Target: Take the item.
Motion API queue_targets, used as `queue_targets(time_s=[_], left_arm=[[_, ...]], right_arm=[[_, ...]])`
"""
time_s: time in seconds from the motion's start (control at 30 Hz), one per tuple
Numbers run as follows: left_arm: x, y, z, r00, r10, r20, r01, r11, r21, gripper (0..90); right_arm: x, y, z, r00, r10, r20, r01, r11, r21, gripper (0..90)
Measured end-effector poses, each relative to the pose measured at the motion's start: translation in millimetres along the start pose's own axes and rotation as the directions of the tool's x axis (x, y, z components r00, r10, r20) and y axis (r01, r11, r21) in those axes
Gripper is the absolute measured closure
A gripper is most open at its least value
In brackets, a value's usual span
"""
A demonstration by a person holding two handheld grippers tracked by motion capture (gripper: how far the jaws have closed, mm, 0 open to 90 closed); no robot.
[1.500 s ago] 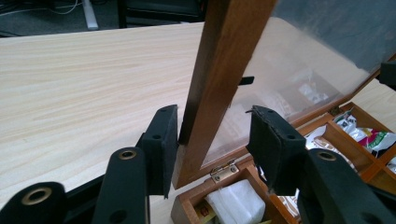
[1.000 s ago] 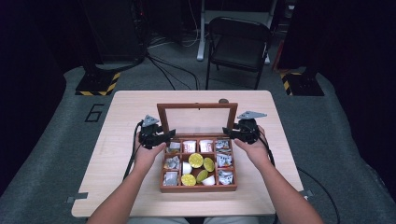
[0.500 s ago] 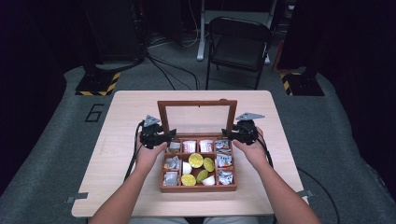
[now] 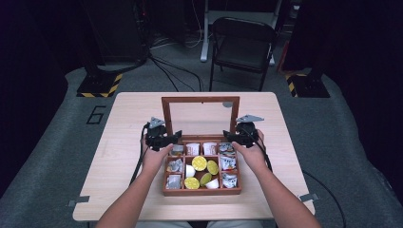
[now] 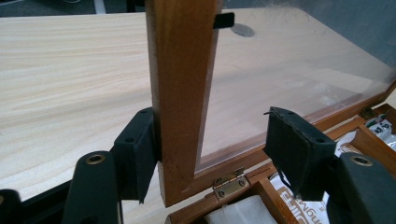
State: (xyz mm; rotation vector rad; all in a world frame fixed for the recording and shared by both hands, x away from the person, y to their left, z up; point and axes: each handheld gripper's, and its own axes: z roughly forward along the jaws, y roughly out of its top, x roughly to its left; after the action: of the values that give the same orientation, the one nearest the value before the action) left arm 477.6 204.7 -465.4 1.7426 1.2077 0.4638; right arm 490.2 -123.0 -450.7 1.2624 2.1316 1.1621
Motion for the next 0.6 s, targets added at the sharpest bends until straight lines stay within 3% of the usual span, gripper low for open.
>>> queue_targets(time_s=[0.13, 0.3, 0.6], left_arm=[[-1.4, 0.2, 2.8, 0.9998, 0.015, -0.016, -0.015, 0.9999, 0.007, 32.7], [0.0, 0.1, 6.6, 0.9996, -0.028, 0.003, 0.028, 0.9996, 0.001, 30.9], [0.3, 2.4, 15.2, 0.9991, -0.042, 0.005, 0.042, 0.9988, 0.027, 24.6]], right_arm=[[3.4, 0.5, 2.8, 0.9995, 0.005, 0.032, -0.005, 1.0, -0.004, 42.5], [2.4, 1.1, 5.5, 0.999, 0.034, 0.028, -0.034, 0.9994, -0.007, 40.7], [3.0, 5.2, 10.9, 0.9981, 0.051, 0.035, -0.052, 0.9986, 0.011, 37.3]])
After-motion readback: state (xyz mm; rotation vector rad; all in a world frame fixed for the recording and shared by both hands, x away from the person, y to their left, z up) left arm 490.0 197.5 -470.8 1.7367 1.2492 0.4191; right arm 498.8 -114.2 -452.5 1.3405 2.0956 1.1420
